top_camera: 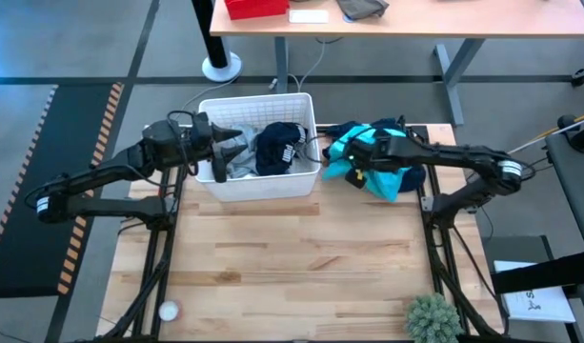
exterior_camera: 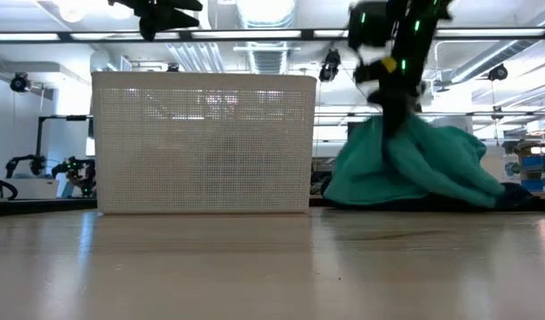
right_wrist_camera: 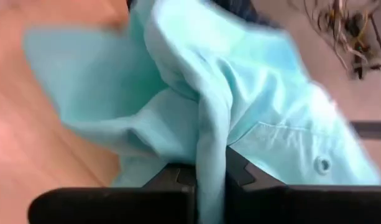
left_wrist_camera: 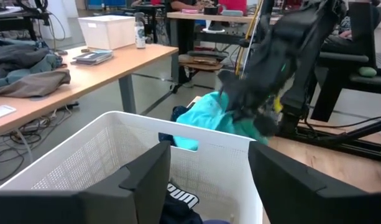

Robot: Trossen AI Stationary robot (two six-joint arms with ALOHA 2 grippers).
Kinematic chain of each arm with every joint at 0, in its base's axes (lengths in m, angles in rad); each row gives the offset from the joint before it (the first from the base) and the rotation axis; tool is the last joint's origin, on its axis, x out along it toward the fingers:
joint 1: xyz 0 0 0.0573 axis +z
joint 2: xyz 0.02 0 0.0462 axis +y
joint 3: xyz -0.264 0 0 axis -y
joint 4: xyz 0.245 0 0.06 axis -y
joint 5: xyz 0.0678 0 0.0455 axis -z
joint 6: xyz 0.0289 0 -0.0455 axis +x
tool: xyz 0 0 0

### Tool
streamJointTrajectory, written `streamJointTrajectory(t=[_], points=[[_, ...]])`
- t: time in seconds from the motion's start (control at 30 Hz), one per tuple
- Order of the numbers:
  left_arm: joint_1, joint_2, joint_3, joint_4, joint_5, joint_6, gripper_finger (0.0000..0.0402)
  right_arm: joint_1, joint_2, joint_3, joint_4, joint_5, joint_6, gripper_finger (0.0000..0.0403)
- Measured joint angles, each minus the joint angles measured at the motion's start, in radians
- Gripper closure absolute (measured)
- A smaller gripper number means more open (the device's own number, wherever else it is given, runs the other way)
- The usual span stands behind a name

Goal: Sort clothes
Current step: Put the light blue shorts into the white bin

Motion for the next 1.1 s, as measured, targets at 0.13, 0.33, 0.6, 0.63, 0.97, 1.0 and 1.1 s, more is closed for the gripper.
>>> streamJointTrajectory(t=[0.13, 0.33, 0.6, 0.63, 0.97, 1.0, 1.1], points=[[0.000, -0.008, 0.000, 0.000, 0.001, 0.009, 0.0189, 0.040, -0.093, 0.100, -0.034, -0.017, 0.005, 0.0400], [0.000, -0.015, 0.000, 0.000, 0.002, 0.014, 0.0182, 0.112, -0.176, 0.279, -0.060, -0.016, 0.004, 0.0401], [0.000, -0.028, 0.000, 0.000, -0.001, 0.027, 0.0190, 0.214, -0.151, 0.509, -0.018, -0.010, -0.070, 0.0402], [0.000, -0.030, 0.000, 0.000, -0.002, 0.027, 0.0191, 0.224, -0.141, 0.536, -0.003, -0.010, -0.083, 0.0402], [0.000, -0.047, 0.001, -0.008, -0.085, 0.040, 0.0188, 0.248, 0.057, 0.866, 0.108, -0.007, -0.259, 0.0403], [0.000, -0.049, 0.001, -0.009, -0.085, 0.040, 0.0187, 0.247, 0.086, 0.900, 0.107, -0.007, -0.276, 0.0403], [0.000, -0.057, 0.001, -0.016, -0.095, 0.040, 0.0188, 0.247, 0.173, 1.003, 0.107, -0.009, -0.320, 0.0403]])
